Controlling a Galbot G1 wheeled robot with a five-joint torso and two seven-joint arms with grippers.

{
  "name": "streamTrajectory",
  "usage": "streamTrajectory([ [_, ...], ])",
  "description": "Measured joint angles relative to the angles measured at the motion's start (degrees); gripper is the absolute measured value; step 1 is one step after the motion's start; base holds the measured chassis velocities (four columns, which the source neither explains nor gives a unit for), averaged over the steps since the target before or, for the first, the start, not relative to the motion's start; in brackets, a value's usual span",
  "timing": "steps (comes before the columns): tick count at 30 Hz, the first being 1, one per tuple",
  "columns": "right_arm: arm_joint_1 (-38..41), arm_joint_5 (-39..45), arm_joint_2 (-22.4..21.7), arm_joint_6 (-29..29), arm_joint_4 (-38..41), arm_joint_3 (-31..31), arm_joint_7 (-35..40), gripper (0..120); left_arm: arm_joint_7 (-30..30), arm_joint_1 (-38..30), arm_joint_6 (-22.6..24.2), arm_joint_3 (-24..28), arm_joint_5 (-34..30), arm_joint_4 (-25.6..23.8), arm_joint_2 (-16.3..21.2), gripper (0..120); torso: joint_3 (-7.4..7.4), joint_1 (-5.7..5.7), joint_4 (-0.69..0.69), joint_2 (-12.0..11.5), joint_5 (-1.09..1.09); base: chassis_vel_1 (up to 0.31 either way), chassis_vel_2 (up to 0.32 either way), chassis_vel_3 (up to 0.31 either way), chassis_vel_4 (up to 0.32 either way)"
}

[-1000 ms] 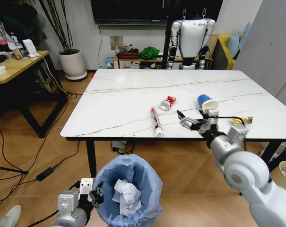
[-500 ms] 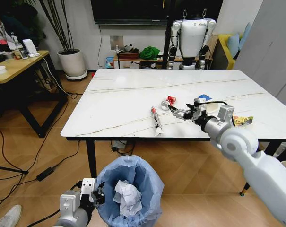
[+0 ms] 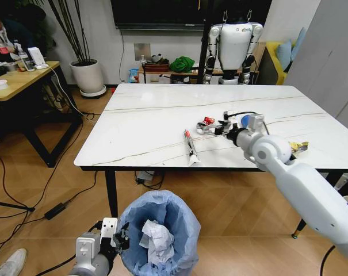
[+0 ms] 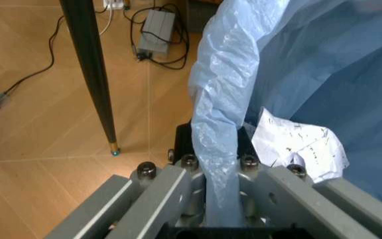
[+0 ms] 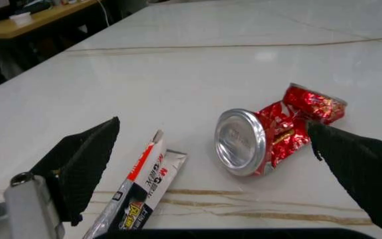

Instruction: Pick up the trash bin and place the trash from the table into it.

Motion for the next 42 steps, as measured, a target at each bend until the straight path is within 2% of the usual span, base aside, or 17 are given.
streamTrajectory([
  [11, 4.71, -0.84, 1.89, 0.68, -9.92, -4.74, -4.47, 97, 0.06, -0.49, 0.00, -0.55, -0.14, 0.00, -0.62, 0, 0.00, 0.00, -0.01, 0.00, 0.02, 0.000, 0.000, 0.000, 0.000],
  [19, 6.74, -0.98, 2.73, 0.90, -11.85, -5.39, -5.38, 94, 0.23, -0.57, 0.00, -1.14, -0.36, -0.12, -0.57, 0, 0.00, 0.00, 0.00, 0.01, 0.02, 0.000, 0.000, 0.000, 0.000],
  [26, 7.47, -1.11, 3.28, 0.94, -11.83, -6.07, -5.39, 87, 0.37, -0.70, 0.00, -1.49, -0.90, -0.21, -0.19, 0, 0.00, 0.00, 0.00, 0.01, 0.02, 0.000, 0.000, 0.000, 0.000],
  [28, 6.93, -1.55, 3.10, 1.22, -11.80, -6.08, -5.38, 76, 0.38, -0.86, 0.00, -1.69, -1.20, -0.26, -0.09, 0, 0.00, 0.00, 0.00, 0.01, 0.02, 0.000, 0.000, 0.000, 0.000],
  [30, 6.60, -1.76, 2.92, 1.38, -11.64, -6.07, -5.37, 72, 0.38, -0.93, 0.00, -1.73, -1.30, -0.26, -0.08, 0, 0.00, 0.00, -0.01, 0.01, 0.03, 0.000, 0.000, 0.000, 0.000],
  [32, 6.19, -1.93, 2.62, 1.53, -11.34, -5.94, -5.35, 61, 0.40, -1.18, 0.00, -1.74, -1.38, -0.25, -0.14, 0, -0.01, 0.00, -0.02, 0.01, 0.02, 0.000, 0.000, 0.000, 0.000],
  [34, 6.15, -1.96, 2.57, 1.58, -11.33, -5.91, -5.31, 57, 0.40, -1.27, 0.00, -1.70, -1.38, -0.22, -0.20, 0, -0.01, 0.00, -0.02, 0.01, 0.01, 0.000, 0.000, 0.000, 0.000],
  [36, 6.12, -2.01, 2.55, 1.68, -11.36, -5.88, -5.16, 46, 0.41, -1.30, 0.00, -1.60, -1.38, -0.19, -0.29, 0, -0.01, 0.00, -0.01, 0.01, 0.03, 0.000, 0.000, 0.000, 0.000],
  [39, 6.04, -2.11, 2.55, 1.79, -11.43, -5.87, -5.10, 39, 0.42, -1.27, 0.00, -1.65, -1.35, -0.17, -0.32, 0, 0.00, 0.00, 0.00, 0.01, 0.02, 0.000, 0.000, 0.000, 0.000],
  [42, 5.77, -2.29, 2.64, 2.08, -11.46, -5.85, -4.95, 25, 0.42, -1.17, 0.00, -1.82, -1.32, -0.17, -0.32, 0, -0.01, 0.00, 0.00, 0.01, 0.02, 0.000, 0.000, 0.000, 0.000],
])
